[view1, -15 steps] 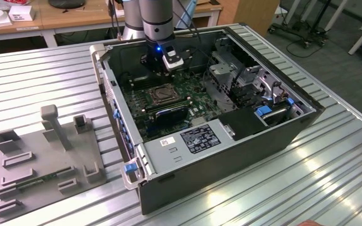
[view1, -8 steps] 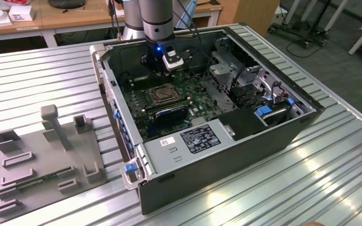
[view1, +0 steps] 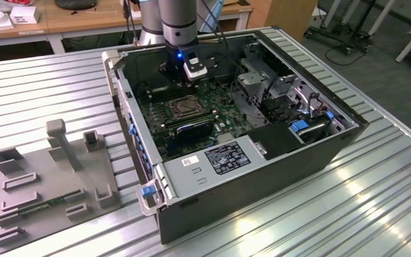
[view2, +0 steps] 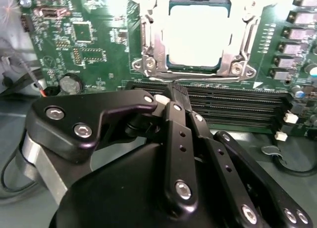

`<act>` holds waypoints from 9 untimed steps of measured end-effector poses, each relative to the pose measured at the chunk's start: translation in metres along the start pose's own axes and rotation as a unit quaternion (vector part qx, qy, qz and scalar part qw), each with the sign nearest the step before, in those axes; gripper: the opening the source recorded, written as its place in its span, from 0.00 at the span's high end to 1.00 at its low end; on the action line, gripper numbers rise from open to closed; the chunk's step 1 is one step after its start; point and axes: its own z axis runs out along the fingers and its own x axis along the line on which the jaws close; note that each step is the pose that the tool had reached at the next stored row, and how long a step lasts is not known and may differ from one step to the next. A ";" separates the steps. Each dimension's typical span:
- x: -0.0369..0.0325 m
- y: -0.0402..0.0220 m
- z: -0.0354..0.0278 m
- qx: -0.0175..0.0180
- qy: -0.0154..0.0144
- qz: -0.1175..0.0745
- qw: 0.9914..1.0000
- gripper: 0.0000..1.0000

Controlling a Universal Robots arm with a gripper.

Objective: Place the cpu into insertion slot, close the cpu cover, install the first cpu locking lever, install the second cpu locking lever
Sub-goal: 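Install the first cpu locking lever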

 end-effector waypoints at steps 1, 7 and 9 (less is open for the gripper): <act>0.0000 0.0000 0.0000 0.002 0.002 0.004 1.000 0.90; -0.0003 0.0002 0.0001 0.005 0.006 0.005 1.000 0.90; -0.0002 0.0001 -0.0001 0.011 0.008 -0.001 1.000 0.90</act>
